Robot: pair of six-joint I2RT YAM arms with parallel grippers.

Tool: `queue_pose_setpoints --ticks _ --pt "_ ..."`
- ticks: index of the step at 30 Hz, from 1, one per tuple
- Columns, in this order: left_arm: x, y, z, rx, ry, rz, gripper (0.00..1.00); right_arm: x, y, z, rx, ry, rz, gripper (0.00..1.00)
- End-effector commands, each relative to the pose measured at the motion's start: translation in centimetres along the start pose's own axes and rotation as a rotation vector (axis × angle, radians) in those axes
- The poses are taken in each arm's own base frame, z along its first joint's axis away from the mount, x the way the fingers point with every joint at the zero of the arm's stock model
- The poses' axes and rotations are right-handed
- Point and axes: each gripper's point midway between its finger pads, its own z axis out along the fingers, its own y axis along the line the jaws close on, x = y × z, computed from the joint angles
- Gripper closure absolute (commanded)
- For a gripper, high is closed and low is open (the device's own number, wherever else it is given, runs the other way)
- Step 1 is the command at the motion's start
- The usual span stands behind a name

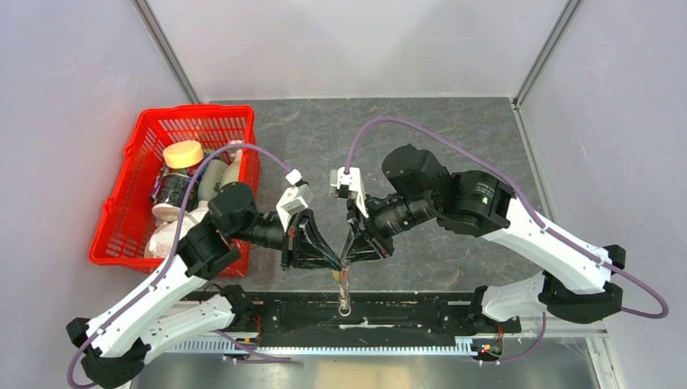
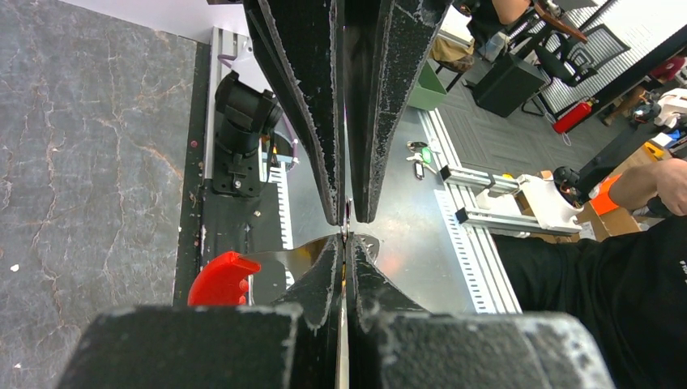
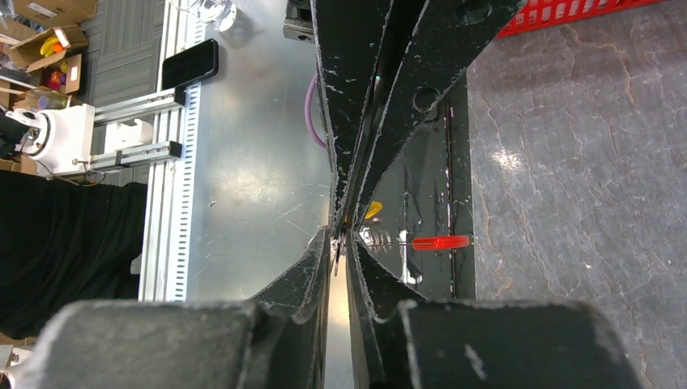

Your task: Put the keys on the keyring

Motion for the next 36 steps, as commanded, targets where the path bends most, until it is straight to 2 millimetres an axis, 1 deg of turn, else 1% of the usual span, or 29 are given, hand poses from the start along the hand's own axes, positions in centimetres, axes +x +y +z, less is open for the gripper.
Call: queue_pose_setpoints --ticks 1,10,14,18,20,22,25,28,32,36 --pt "-1.3 -1.1 -0.1 0.032 -0.015 0.07 0.98 -0.4 0.7 -0.1 -0.038 -0.006 -0.013 0.82" --pt "-1.3 -1.1 -0.1 0.03 -0.017 0.073 0.98 0.0 0.3 0.2 -0.033 0.017 -0.006 0.81" --pt "-1.4 -1.0 -0.1 0.029 -0.018 0.075 0.98 0.2 0.3 0.3 -0.039 0.029 -0.003 0.85" --pt "-1.4 -1.1 -0.2 0.028 -0.019 0.079 0.98 0.5 0.3 0.2 -0.041 0.038 -0.005 0.86" --pt "-1.4 -1.0 -0.2 0.027 -0.02 0.079 0.98 0.7 0.3 0.3 -0.041 0.045 -0.003 0.9" --pt "-1.5 -1.0 -0.1 0.023 -0.021 0.079 0.98 0.9 0.3 0.4 -0.048 0.052 0.0 1.0" --pt "-1.6 -0.9 -0.1 0.019 -0.023 0.081 0.98 1.1 0.3 0.6 -0.055 0.06 0.003 1.0" --pt "-1.7 -0.9 -0.1 0.014 -0.026 0.085 0.98 0.7 0.3 0.5 -0.05 0.03 -0.003 1.0" --pt "-2.0 -0.7 -0.2 0.0 -0.042 0.097 0.97 -0.9 0.1 -0.2 0.001 -0.067 -0.021 1.0" --pt "-3.1 -1.1 -0.5 -0.018 -0.087 0.137 0.9 -2.7 0.0 -1.6 0.069 -0.188 -0.028 1.0"
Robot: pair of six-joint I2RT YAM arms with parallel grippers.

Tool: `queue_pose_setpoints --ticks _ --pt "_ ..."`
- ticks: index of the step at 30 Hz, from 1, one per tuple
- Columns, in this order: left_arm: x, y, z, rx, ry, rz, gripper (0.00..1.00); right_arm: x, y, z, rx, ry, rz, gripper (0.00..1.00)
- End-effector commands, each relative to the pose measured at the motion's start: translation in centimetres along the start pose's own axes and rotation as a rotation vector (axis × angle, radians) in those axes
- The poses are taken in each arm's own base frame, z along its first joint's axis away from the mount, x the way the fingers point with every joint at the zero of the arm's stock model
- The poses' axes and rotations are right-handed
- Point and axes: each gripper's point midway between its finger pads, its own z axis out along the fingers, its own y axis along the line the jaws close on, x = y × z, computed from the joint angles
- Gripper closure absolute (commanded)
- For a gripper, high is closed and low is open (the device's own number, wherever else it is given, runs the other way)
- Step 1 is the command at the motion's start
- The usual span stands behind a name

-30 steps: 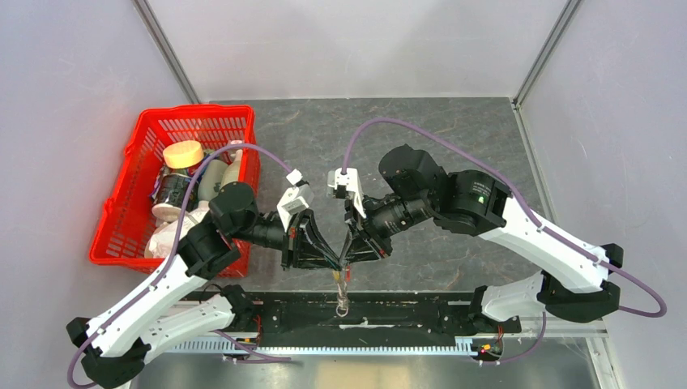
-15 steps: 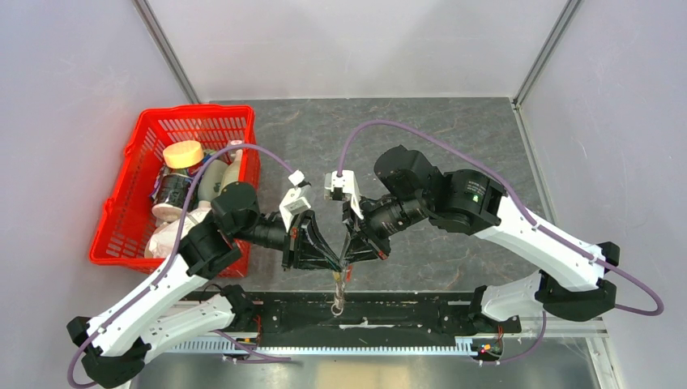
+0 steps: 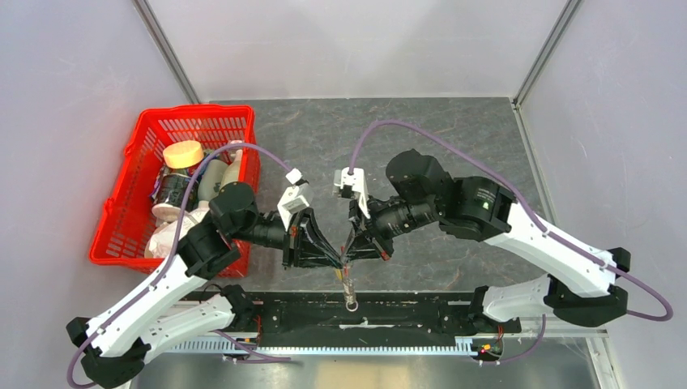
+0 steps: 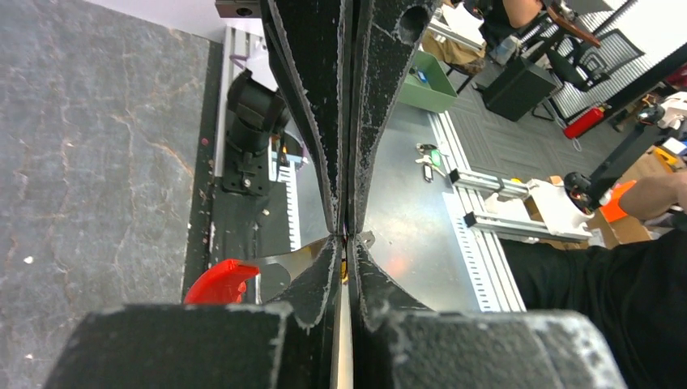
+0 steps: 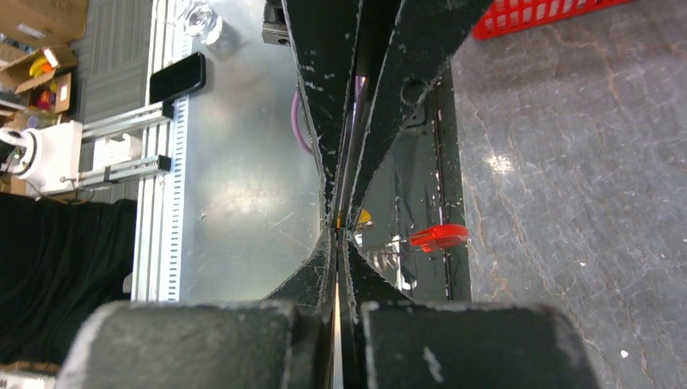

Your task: Put the keys on the keyring

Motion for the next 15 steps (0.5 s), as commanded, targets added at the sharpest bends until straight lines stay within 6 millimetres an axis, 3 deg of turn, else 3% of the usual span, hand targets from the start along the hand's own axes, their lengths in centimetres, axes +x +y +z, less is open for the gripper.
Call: queue_pose_setpoints --ticks 1,6,15 --pt "-3.7 -1.8 -0.7 0.003 -0.112 0.158 0.88 -3.9 0.7 -2.5 0.061 -0.217 -0.045 1.0" --pt "-5.0 -2.4 -1.2 -0.016 -0.17 0.183 0.79 -5.6 0.9 -5.0 0.124 -0.37 -0.059 1.0" --pt "-8.6 -2.6 -2.5 -0.113 -0.337 0.239 0.72 -7.9 2.2 -8.3 0.141 -0.561 -0.107 1.0"
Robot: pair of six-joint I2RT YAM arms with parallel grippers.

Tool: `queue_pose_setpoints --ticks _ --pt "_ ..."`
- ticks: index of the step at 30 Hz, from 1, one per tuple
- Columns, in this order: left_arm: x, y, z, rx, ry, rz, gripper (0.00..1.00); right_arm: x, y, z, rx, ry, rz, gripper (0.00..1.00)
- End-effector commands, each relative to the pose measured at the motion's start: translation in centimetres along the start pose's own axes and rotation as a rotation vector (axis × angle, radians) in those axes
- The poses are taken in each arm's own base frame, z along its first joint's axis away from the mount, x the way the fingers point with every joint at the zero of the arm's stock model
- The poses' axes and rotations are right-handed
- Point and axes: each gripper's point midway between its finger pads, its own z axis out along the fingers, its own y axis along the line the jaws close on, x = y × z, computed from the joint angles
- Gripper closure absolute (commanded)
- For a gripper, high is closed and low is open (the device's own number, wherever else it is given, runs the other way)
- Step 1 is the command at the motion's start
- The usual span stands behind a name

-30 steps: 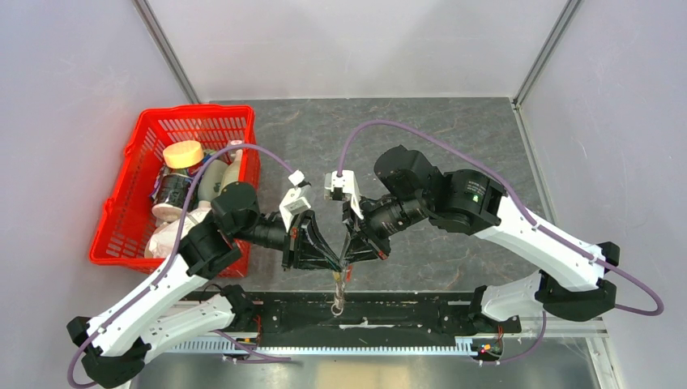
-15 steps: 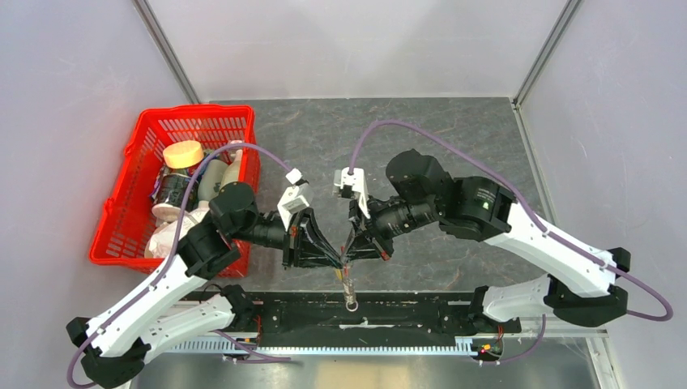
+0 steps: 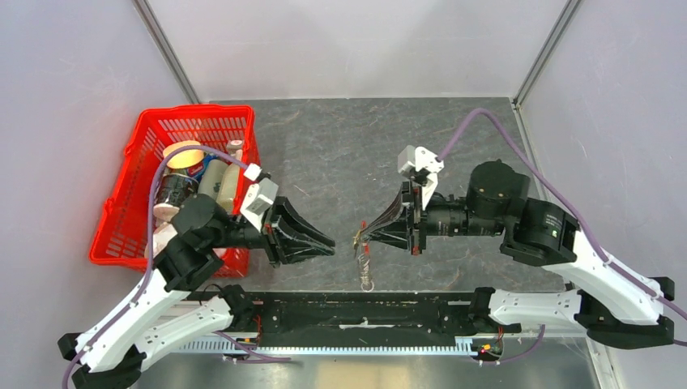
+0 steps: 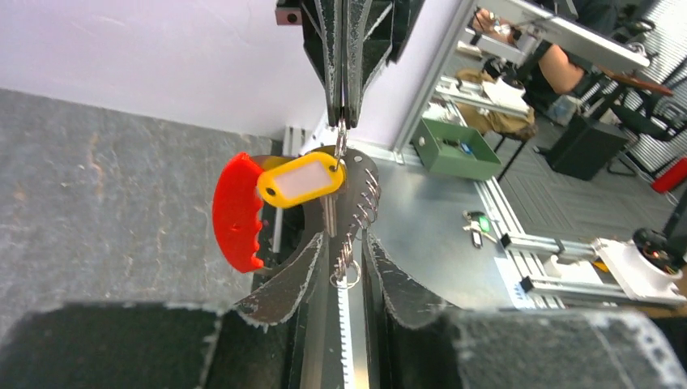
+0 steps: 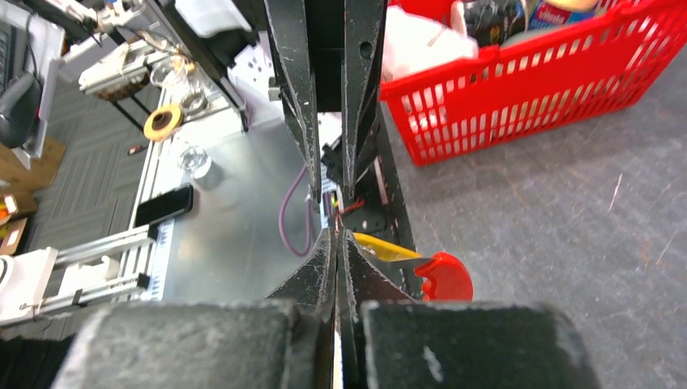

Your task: Put the keys on the keyring

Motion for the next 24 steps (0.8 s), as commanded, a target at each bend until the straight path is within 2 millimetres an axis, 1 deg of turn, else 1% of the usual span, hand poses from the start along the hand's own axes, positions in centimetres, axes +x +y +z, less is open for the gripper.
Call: queue_pose_setpoints --ticks 1,3,5,6,10,13,17,24 --pt "-4.2 -0.2 -0.1 -0.045 -0.138 0.057 0.72 -3.8 0.4 -0.4 -0.001 -0.164 -0.037 1.0" --pt "-5.0 0.0 0.0 -0.058 -0.166 0.06 0.71 -4.1 0.6 -0.5 -0.008 -0.174 -0.046 1.0" --pt "-5.6 0.1 0.2 -0.065 -0.186 0.063 0.64 -4.5 0.7 -0.7 -0.008 -0.19 -0.054 1.0" --pt "-6.3 -0.2 0.2 -0.054 -0.206 0.079 0.61 -4.8 0.7 -0.8 -0.004 -0.202 -0.057 1.0" --pt "-7.8 -0.2 0.7 -0.04 -0.236 0.102 0.54 -6.3 0.8 -1.1 0.0 -0.278 -0.06 1.0" --pt "-8.9 -0.5 0.7 -0.033 -0.268 0.128 0.5 -7.6 0.9 -1.6 0.007 -0.343 -0.057 1.0" --pt "-10.4 -1.0 0.5 -0.036 -0.311 0.176 0.49 -8.2 1.3 -2.1 -0.006 -0.371 -0.054 1.0" --pt "-11.3 -0.7 1.3 -0.02 -0.318 0.204 0.49 -8.5 2.2 -2.3 -0.043 -0.364 -0.042 1.0"
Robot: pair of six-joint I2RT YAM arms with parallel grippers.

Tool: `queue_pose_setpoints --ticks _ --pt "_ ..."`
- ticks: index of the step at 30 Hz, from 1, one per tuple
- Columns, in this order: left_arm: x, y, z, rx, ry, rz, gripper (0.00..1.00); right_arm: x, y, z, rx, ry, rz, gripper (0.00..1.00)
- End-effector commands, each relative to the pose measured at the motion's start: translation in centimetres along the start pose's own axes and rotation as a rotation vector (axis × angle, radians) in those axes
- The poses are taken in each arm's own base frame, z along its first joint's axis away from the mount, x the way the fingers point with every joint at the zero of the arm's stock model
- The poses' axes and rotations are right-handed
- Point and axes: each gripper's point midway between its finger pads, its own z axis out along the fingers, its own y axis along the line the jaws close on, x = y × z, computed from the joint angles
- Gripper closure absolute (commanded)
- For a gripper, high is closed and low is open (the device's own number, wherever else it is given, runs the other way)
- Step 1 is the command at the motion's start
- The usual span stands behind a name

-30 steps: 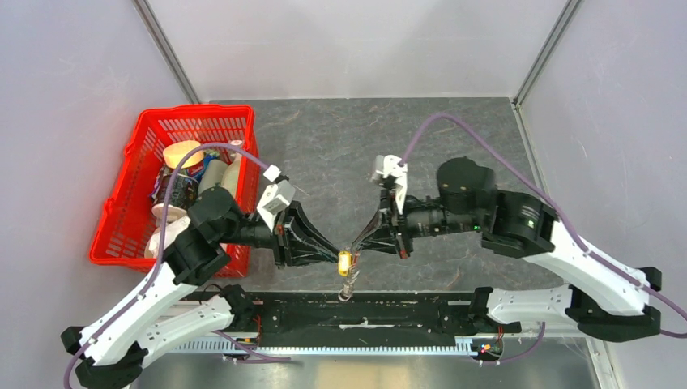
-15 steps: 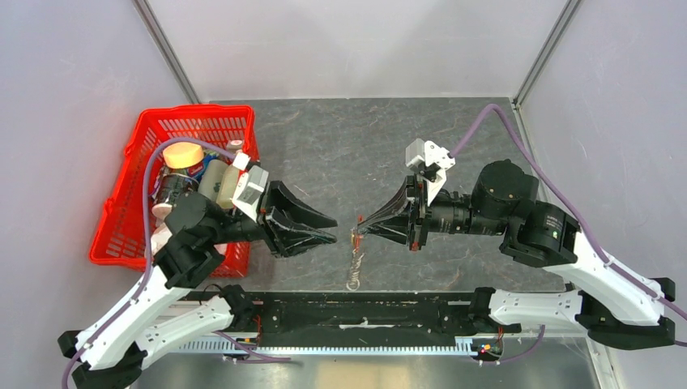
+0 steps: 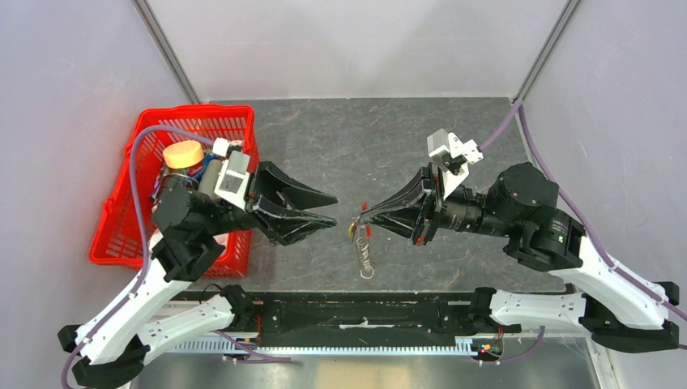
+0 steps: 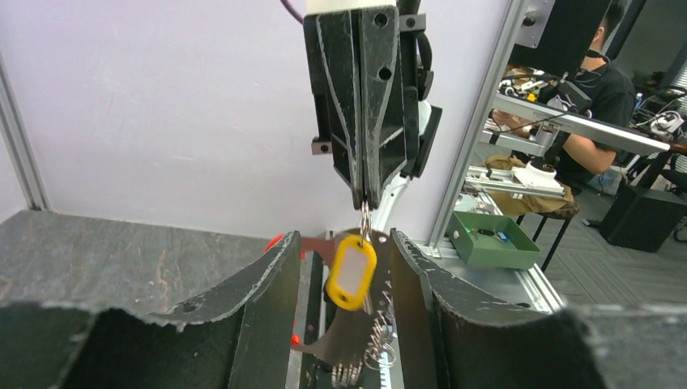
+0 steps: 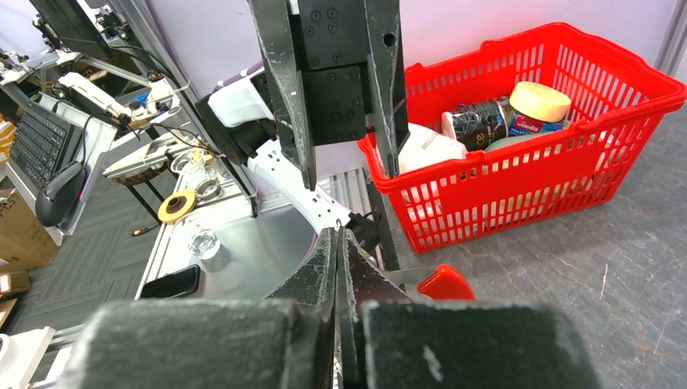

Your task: Put the keys on the keyring

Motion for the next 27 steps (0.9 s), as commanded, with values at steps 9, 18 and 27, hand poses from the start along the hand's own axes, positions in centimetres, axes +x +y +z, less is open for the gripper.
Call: queue_pose_setpoints --ticks 9,18,27 --pt "-1.7 -0.9 1.5 0.118 -0.069 0.091 0.47 -3.3 2.0 -0.3 -0.067 -0.09 0.033 1.0" --pt "-0.8 -1.8 1.5 0.193 -0.042 0.093 0.47 -3.9 2.0 -0.4 -0.062 -0.103 0.036 1.0" --pt "-0.6 -2.1 1.6 0.219 -0.029 0.091 0.5 -4.0 2.0 -0.2 -0.059 -0.099 0.042 1.0"
